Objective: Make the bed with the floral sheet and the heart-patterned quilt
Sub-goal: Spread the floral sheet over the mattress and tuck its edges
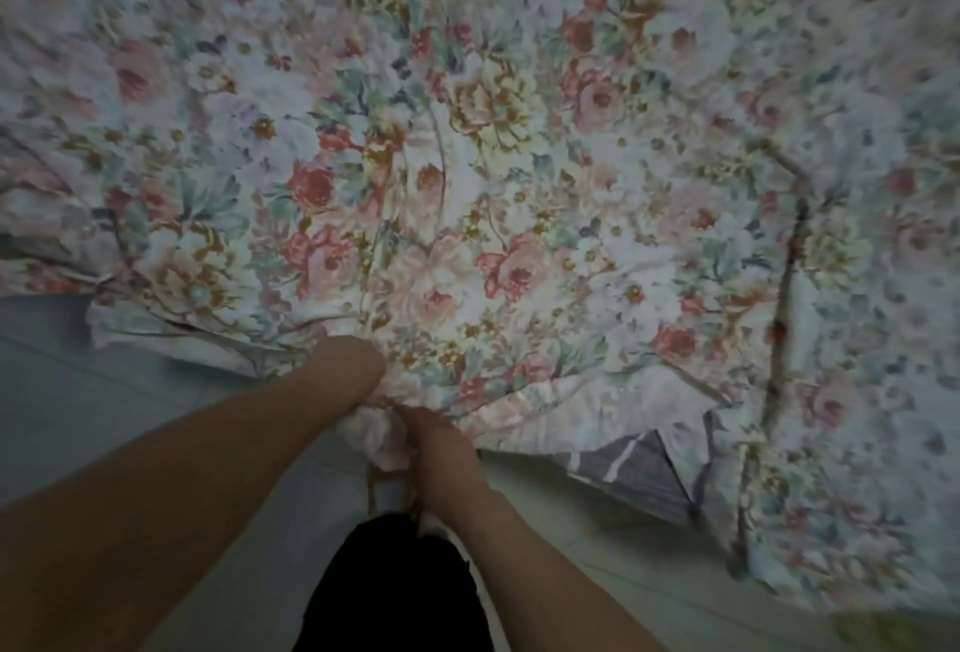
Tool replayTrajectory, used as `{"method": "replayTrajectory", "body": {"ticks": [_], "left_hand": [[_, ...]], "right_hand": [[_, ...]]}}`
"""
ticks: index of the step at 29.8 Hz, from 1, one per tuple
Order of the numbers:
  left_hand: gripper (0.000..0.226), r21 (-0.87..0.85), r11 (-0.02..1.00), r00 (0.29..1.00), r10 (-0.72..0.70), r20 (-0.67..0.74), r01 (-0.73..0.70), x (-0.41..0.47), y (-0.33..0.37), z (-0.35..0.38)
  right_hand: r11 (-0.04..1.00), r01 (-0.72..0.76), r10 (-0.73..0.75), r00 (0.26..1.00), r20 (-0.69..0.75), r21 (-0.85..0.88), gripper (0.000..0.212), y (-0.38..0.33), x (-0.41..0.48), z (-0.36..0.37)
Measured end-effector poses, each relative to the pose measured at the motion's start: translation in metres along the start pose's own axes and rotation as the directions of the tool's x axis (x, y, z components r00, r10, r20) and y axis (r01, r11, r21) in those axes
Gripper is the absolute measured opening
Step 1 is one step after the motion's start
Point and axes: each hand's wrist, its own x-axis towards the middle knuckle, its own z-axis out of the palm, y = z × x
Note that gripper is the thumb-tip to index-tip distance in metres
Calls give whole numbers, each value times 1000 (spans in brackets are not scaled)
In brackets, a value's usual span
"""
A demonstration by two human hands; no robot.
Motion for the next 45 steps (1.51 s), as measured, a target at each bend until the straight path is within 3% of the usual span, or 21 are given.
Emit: {"method": "replayTrajectory", "body": {"ticks": [4, 7, 11, 14, 16, 19, 21, 23, 25, 27, 29, 32, 37, 41, 45], "left_hand": [[20, -78, 997, 960, 1, -280, -24, 12, 9, -29], [20, -124, 976, 839, 85, -538, -178, 27, 32, -33], [37, -149, 930, 761, 176, -625, -337, 37, 95, -51], [44, -202, 895, 768, 205, -606, -398, 36, 136, -72], [60, -176, 904, 798, 236, -555, -390, 41, 169, -83], [78, -147, 929, 850, 235, -470, -339, 51, 213, -85], [60, -112, 946, 877, 231, -420, -303, 54, 243, -86], [33, -18, 986, 936, 150, -318, -164, 50, 244, -81], [29, 94, 994, 990, 64, -126, -52, 44, 247, -74], [33, 166, 985, 999, -46, 13, 43, 37, 244, -66], [37, 206, 974, 992, -111, 58, 97, 28, 231, -62], [36, 156, 980, 991, -130, 39, 122, 21, 211, -68], [29, 152, 985, 997, -74, -33, 78, 19, 204, -80], [20, 127, 992, 964, 8, -267, 27, 27, 212, -82], [46, -15, 997, 889, 64, -453, -79, 36, 244, -87]], "right_hand": [[997, -30, 7, 949, -315, -66, 52, 27, 1, -67], [970, -154, 64, 908, -414, -189, 57, 51, -2, -104], [866, -337, 158, 885, -437, -370, 47, 110, -23, -136], [765, -352, 233, 932, -277, -539, 41, 153, -36, -165], [739, -315, 269, 948, -167, -595, 39, 179, -44, -172], [849, -316, 256, 947, -193, -424, 33, 196, -56, -152], [940, -292, 237, 931, -278, -177, 30, 204, -76, -126], [969, -246, 230, 921, -314, -13, 26, 192, -83, -98], [985, -168, 153, 962, -224, -49, 25, 187, -95, -78], [982, -100, 71, 983, -171, -163, 35, 189, -102, -66], [968, -50, -11, 971, -240, -246, 58, 192, -107, -56], [951, -44, -72, 932, -356, -306, 70, 198, -102, -63], [938, -166, 89, 963, -253, -303, 89, 209, -98, -67], [954, -181, 117, 958, -261, -240, 89, 211, -109, -59], [957, -174, 98, 947, -305, -233, 93, 228, -122, -62]]}}
